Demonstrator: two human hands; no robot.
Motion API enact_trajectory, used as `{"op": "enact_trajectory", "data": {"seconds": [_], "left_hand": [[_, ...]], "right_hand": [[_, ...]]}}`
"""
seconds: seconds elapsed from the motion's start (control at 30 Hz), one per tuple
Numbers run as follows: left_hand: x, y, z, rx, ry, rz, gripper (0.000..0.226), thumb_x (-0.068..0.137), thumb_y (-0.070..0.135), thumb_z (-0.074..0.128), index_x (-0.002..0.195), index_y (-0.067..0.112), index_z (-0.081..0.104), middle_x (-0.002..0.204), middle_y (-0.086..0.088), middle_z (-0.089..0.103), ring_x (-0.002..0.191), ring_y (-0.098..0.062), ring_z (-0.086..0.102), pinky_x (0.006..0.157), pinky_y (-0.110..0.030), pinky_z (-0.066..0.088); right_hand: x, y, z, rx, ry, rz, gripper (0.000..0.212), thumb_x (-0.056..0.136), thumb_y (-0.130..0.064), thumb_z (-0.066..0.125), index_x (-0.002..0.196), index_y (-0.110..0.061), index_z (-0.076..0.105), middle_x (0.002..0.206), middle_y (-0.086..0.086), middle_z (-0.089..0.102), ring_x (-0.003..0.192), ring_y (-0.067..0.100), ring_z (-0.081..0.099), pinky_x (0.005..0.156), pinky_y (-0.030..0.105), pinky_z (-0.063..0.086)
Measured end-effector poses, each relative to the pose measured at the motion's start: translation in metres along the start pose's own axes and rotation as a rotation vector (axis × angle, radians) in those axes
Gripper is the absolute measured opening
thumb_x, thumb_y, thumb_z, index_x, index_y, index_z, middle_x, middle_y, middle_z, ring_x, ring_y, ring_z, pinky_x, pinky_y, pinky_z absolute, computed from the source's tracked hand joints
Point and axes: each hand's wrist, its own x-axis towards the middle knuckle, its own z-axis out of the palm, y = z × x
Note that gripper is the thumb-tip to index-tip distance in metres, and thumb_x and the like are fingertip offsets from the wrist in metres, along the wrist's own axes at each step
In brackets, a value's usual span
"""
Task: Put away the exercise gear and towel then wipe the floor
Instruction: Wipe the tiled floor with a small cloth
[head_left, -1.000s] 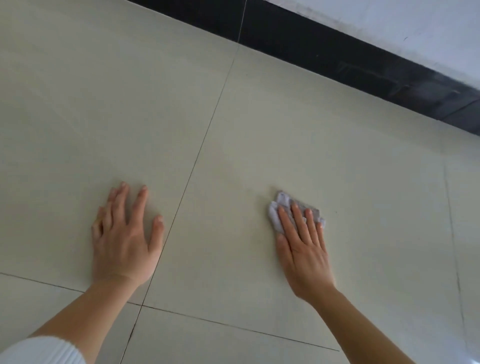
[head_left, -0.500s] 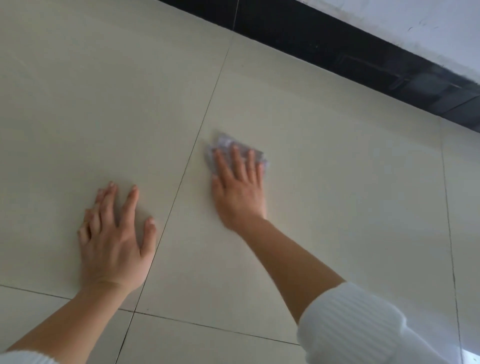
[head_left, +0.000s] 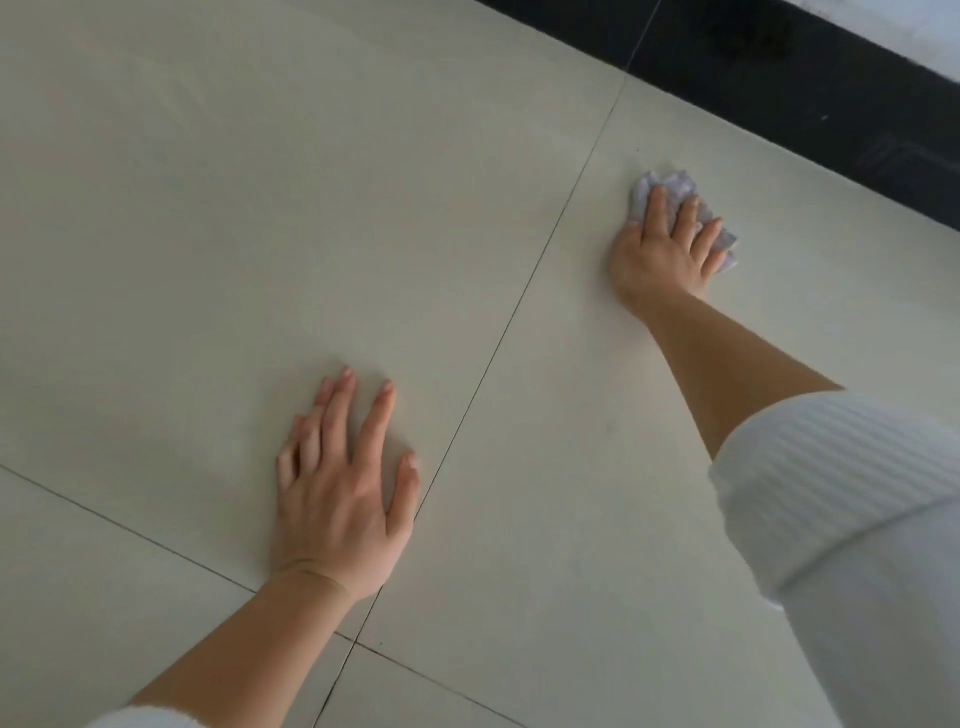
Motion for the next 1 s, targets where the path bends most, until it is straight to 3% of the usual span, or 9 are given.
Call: {"op": "enact_trajectory", "data": {"seconds": [0.07, 0.2, 0.33, 0.4, 0.47, 0.6, 0.77, 0.87, 1.0], "left_hand": [[0.001, 0.000, 0.000, 0.001, -0.004, 0.003, 0.061, 0.088, 0.045, 0.030, 0.144, 0.021, 0.035, 0.153, -0.010, 0.027, 0.140, -0.025, 0.022, 0.108, -0.040, 0.018], [0.002, -0.002, 0.000, 0.016, -0.010, -0.002, 0.062, 0.087, 0.046, 0.032, 0.144, 0.023, 0.034, 0.154, -0.010, 0.026, 0.141, -0.025, 0.021, 0.108, -0.040, 0.017], [-0.001, -0.001, 0.000, 0.016, -0.002, -0.009, 0.062, 0.087, 0.047, 0.031, 0.144, 0.022, 0.035, 0.154, -0.010, 0.025, 0.141, -0.026, 0.020, 0.107, -0.043, 0.020], [-0.001, -0.001, -0.001, 0.025, 0.001, -0.007, 0.062, 0.087, 0.047, 0.031, 0.143, 0.021, 0.035, 0.153, -0.012, 0.026, 0.140, -0.028, 0.022, 0.106, -0.045, 0.022], [0.000, 0.001, 0.000, 0.034, 0.000, -0.005, 0.062, 0.088, 0.047, 0.030, 0.144, 0.021, 0.034, 0.153, -0.012, 0.026, 0.139, -0.029, 0.022, 0.106, -0.046, 0.023], [-0.001, 0.000, 0.001, 0.040, 0.003, -0.019, 0.063, 0.088, 0.047, 0.028, 0.144, 0.020, 0.033, 0.153, -0.011, 0.024, 0.139, -0.029, 0.022, 0.107, -0.046, 0.021], [-0.001, 0.002, 0.001, 0.024, -0.013, -0.025, 0.063, 0.087, 0.047, 0.029, 0.144, 0.021, 0.033, 0.154, -0.012, 0.024, 0.139, -0.029, 0.021, 0.105, -0.046, 0.022], [-0.003, 0.001, 0.001, 0.019, -0.011, -0.016, 0.062, 0.088, 0.047, 0.029, 0.144, 0.021, 0.034, 0.153, -0.012, 0.025, 0.138, -0.028, 0.022, 0.103, -0.045, 0.022], [0.000, 0.001, 0.001, 0.003, -0.011, 0.003, 0.061, 0.088, 0.045, 0.030, 0.144, 0.020, 0.034, 0.153, -0.012, 0.026, 0.138, -0.027, 0.021, 0.104, -0.043, 0.019]], "right_hand": [[0.000, -0.039, 0.008, -0.015, -0.050, -0.149, 0.054, 0.101, -0.046, 0.009, 0.154, -0.035, 0.002, 0.162, 0.001, -0.008, 0.147, 0.031, -0.016, 0.117, 0.047, -0.014], [-0.070, -0.099, 0.042, -0.134, -0.146, -0.629, 0.052, 0.103, -0.042, 0.017, 0.154, -0.035, 0.007, 0.163, 0.000, -0.005, 0.148, 0.029, -0.014, 0.118, 0.043, -0.012], [-0.133, -0.065, 0.049, -0.220, -0.237, -0.997, 0.050, 0.104, -0.040, 0.017, 0.153, -0.035, 0.007, 0.163, -0.003, -0.003, 0.148, 0.026, -0.012, 0.119, 0.041, -0.012], [-0.128, -0.023, 0.037, -0.241, -0.247, -1.069, 0.051, 0.102, -0.042, 0.015, 0.153, -0.036, 0.012, 0.163, -0.004, 0.004, 0.149, 0.024, -0.006, 0.120, 0.041, -0.007], [-0.113, 0.026, 0.021, -0.253, -0.225, -1.010, 0.055, 0.098, -0.048, 0.009, 0.152, -0.038, 0.012, 0.162, -0.003, 0.007, 0.150, 0.023, -0.002, 0.120, 0.039, -0.005], [-0.084, 0.097, -0.006, -0.228, -0.144, -0.683, 0.055, 0.099, -0.052, 0.009, 0.152, -0.040, 0.001, 0.163, -0.004, -0.003, 0.149, 0.018, -0.010, 0.119, 0.035, -0.009], [-0.050, 0.058, -0.002, -0.086, -0.098, -0.308, 0.053, 0.102, -0.046, 0.015, 0.152, -0.039, 0.000, 0.163, -0.002, -0.007, 0.148, 0.025, -0.015, 0.118, 0.043, -0.011], [-0.053, 0.018, 0.010, -0.061, -0.100, -0.307, 0.053, 0.102, -0.044, 0.016, 0.153, -0.038, -0.001, 0.162, -0.002, -0.009, 0.147, 0.027, -0.017, 0.117, 0.044, -0.014], [-0.099, -0.010, 0.028, -0.116, -0.134, -0.515, 0.051, 0.103, -0.044, 0.014, 0.152, -0.039, 0.000, 0.162, -0.005, -0.012, 0.146, 0.024, -0.020, 0.116, 0.039, -0.017]]}}
